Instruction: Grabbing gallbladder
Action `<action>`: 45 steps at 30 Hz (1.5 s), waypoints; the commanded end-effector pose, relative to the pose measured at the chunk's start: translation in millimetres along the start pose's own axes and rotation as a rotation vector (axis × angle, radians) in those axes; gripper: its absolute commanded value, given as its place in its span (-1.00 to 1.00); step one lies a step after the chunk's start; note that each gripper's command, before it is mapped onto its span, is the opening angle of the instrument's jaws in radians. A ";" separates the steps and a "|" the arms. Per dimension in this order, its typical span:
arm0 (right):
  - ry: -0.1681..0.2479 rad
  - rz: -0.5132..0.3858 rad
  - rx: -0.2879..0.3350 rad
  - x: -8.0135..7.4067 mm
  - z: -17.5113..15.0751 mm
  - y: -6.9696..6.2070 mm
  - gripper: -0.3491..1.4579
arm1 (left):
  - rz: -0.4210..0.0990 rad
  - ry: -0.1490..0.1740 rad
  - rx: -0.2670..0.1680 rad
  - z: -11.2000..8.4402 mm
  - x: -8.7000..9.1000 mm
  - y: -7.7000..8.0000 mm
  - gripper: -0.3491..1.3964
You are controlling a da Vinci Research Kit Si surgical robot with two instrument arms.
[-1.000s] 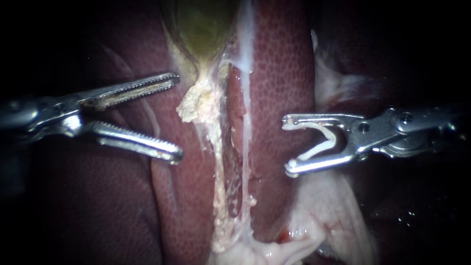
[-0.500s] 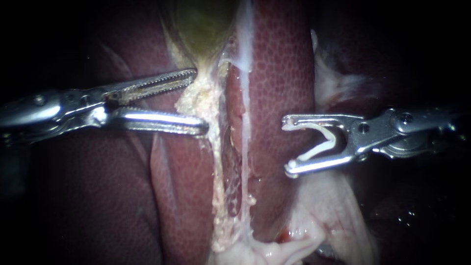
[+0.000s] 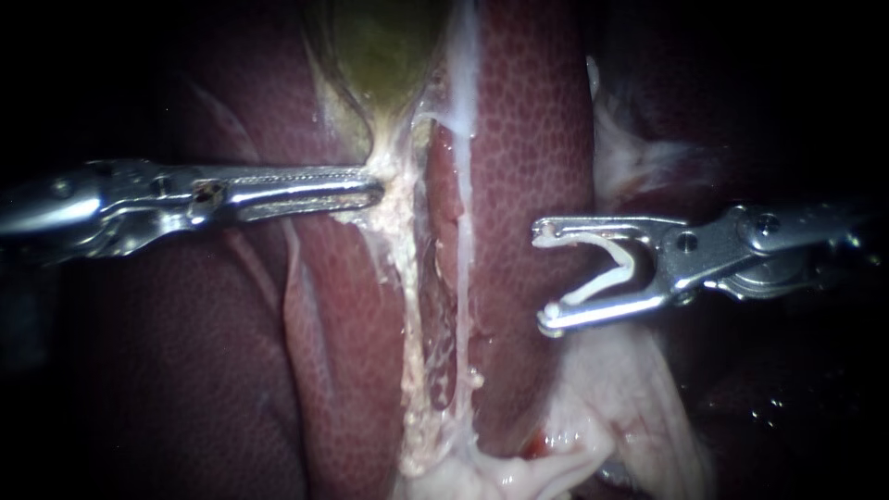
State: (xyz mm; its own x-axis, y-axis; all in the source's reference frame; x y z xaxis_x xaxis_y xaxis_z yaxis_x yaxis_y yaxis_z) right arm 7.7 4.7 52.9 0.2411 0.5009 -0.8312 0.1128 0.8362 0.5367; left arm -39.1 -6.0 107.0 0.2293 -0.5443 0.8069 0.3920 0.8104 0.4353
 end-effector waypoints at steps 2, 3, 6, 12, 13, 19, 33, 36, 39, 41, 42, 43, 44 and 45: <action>0.000 0.000 0.000 0.0 0.0 0.0 0.03 | 0.000 0.001 -0.002 -0.1 -0.1 -0.2 -1.00; 0.000 0.000 0.000 0.0 0.0 0.1 0.03 | -0.001 0.001 -0.002 -0.2 -0.1 -0.3 -1.00; 0.000 0.000 0.000 0.0 0.0 0.1 0.03 | -0.004 0.001 0.000 -0.7 -0.8 -0.3 -1.00; 0.000 0.000 -0.001 -0.1 0.0 0.1 0.03 | -0.018 -0.002 0.006 -2.8 -3.3 -0.1 -1.00; 0.000 0.000 -0.001 -0.1 0.0 0.1 0.03 | -0.021 -0.007 0.001 -3.3 -3.7 0.0 -1.00; 0.000 0.000 -0.001 -0.1 0.0 0.1 0.03 | -0.045 -0.044 -0.019 -6.2 -6.4 0.9 -1.00; 0.000 0.000 -0.001 -0.1 0.0 0.1 0.03 | -0.058 -0.069 -0.044 -8.7 -8.1 1.5 -1.00; 0.000 0.000 -0.001 -0.1 0.0 0.1 0.03 | -0.059 -0.069 -0.048 -8.7 -8.1 1.5 -1.00; 0.000 0.000 0.000 0.0 0.0 0.0 0.03 | -0.059 -0.068 -0.051 -8.7 -8.1 1.5 -1.00; 0.000 0.000 0.000 0.0 0.0 0.0 0.03 | -0.060 -0.068 -0.053 -8.8 -8.1 1.5 -1.00; 0.000 0.000 0.000 0.0 0.0 0.0 0.03 | -0.060 -0.068 -0.054 -8.8 -8.1 1.5 -1.00; 0.000 0.000 0.000 0.0 0.0 0.0 0.03 | -0.060 -0.068 -0.055 -8.8 -8.0 1.5 -1.00; 0.000 0.000 0.000 0.0 0.0 0.0 0.03 | -0.060 -0.068 -0.056 -8.8 -8.0 1.5 -1.00; 0.000 0.000 0.000 0.0 0.0 0.0 0.03 | -0.060 -0.068 -0.057 -8.7 -8.0 1.5 -1.00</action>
State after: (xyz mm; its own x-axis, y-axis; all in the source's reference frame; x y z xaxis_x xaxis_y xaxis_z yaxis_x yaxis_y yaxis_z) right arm 7.8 4.7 53.0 0.2411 0.5010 -0.8312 0.1121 0.8363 0.5367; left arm -32.6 -2.3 97.7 0.1438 -0.5742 0.8060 0.4539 0.7620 0.4619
